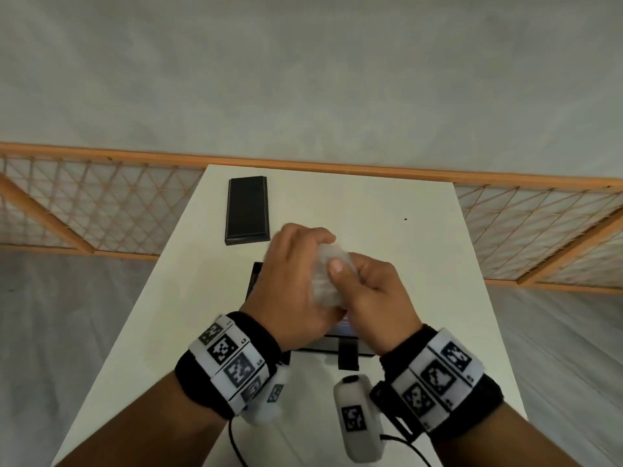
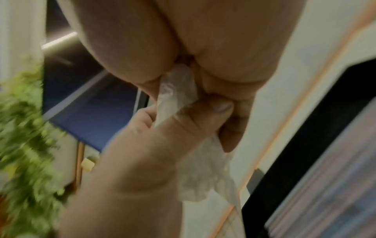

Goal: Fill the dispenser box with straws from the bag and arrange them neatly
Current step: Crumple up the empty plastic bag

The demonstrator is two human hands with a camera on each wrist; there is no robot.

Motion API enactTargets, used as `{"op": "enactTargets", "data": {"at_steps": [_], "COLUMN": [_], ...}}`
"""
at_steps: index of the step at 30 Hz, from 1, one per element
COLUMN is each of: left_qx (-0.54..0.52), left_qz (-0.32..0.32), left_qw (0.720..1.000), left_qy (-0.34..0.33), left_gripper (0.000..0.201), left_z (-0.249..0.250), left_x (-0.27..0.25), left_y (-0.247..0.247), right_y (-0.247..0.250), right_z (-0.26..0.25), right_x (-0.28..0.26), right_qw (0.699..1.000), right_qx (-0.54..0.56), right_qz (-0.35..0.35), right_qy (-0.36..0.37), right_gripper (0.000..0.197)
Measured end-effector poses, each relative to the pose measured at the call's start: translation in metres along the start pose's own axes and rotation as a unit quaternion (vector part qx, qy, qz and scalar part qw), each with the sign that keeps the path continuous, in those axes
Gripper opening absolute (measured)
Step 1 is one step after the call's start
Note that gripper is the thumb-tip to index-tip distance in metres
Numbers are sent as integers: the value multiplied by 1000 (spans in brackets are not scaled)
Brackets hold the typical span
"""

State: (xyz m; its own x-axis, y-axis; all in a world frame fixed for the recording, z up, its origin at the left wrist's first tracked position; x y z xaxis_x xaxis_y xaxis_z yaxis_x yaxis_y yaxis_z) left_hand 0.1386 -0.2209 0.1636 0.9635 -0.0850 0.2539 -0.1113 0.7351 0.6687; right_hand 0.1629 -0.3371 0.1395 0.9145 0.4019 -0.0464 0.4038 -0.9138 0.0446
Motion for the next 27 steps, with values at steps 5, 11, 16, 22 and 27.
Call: {"op": "enactTargets", "data": {"at_steps": [5,11,16,22,27], "left_qx": [-25,-69,-107,-95,-108], "left_qz": [-71,-50,51,-58,-92], "left_qw": [996,990,993,992,988], "left_qy": [52,115,7,-66,68], "left_gripper": [46,70,84,57,81], "left_z": [-16,-62,-86,-86,-91], "left_x": [-13,-27,-54,-68,-74], "left_y": [5,45,78,88,92], "right_y": [-27,-70,-131,-171,-159], "right_z": [8,-17,5,19,7], "right_x": [-1,-5,12,7,-4], "right_qw": [969,966,982,972,976], "right_qx": [197,-247,-170,72,-172], "right_qz": [-50,15,-60,-9,-79], "right_qy": [-141,70,-48,-222,-105], "right_gripper": [24,51,52,20,43]}}
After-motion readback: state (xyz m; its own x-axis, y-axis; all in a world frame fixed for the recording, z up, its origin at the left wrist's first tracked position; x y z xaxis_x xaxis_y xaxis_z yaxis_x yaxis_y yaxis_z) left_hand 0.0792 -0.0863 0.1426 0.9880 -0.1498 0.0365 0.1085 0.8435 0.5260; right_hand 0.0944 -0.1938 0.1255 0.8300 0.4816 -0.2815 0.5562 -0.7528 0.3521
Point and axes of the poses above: each hand's wrist, its own x-axis towards the middle knuckle, its own y-axis out of the back of the hand, z = x × y, the point moved 6 cm from there along x, towards the middle knuckle, and after that the axes turned 3 degrees about -z, right-handed, at the moved point
